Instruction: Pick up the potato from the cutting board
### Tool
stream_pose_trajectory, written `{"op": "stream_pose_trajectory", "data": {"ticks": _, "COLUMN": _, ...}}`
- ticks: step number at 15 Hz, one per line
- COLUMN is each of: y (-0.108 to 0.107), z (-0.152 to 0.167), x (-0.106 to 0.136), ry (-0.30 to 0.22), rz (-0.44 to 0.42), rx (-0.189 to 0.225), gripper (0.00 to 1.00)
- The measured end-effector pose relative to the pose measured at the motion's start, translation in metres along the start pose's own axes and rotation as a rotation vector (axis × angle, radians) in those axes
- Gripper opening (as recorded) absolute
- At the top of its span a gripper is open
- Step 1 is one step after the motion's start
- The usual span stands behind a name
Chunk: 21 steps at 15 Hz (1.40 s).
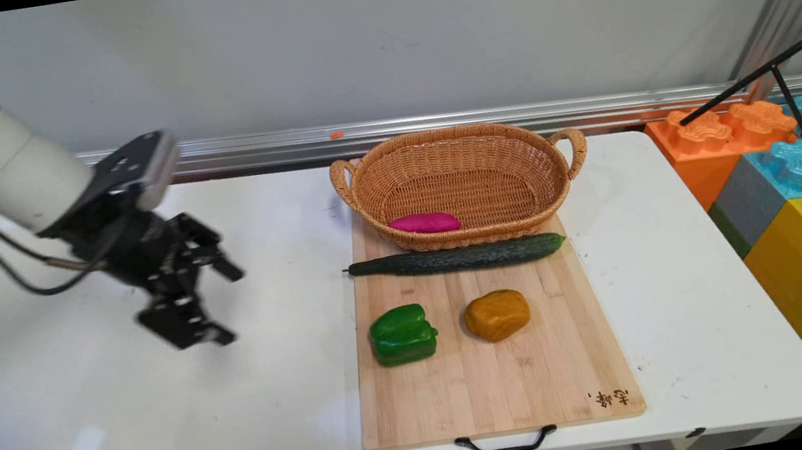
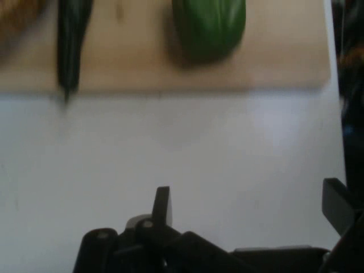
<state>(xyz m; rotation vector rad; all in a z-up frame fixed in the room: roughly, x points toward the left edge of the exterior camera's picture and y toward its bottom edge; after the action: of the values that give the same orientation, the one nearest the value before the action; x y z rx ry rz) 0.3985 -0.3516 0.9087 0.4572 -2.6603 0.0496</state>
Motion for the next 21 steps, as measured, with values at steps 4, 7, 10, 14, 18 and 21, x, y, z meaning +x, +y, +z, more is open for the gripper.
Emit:
{"op": "stream_pose_trajectory", "data": {"ticks": 4, "y": 0.018, "z": 0.014, "x": 0.058, "ry": 0.046, "rz": -0.016, "rx": 0.026, "gripper": 1.00}}
{"op": "stream_pose_trajectory", "data": {"ticks": 7, "y": 0.028, "z": 0.033, "x": 0.103, "ry": 0.081, "rz": -0.021, "rx": 0.040, "gripper": 1.00}}
{"op": "stream_pose_trajectory", "data": {"ticks": 10, "y": 0.034, "z": 0.059, "x": 0.143, "ry": 0.118, "rz": -0.025, "rx": 0.066, "gripper": 1.00}}
{"op": "stream_pose_trajectory", "data": {"ticks": 14, "y": 0.035, "z": 0.093, "x": 0.170, "ry": 0.143, "rz": -0.036, "rx": 0.100, "gripper": 1.00}}
{"op": "stream_pose_trajectory", "data": {"ticks": 18, "y": 0.033, "z": 0.128, "x": 0.188, "ry": 0.158, "rz": -0.051, "rx": 0.124, "gripper": 1.00}}
{"op": "stream_pose_trajectory", "data": {"ticks": 21, "y": 0.031, "z": 0.154, "x": 0.198, "ry": 0.165, "rz": -0.062, "rx": 0.133, "gripper": 1.00}}
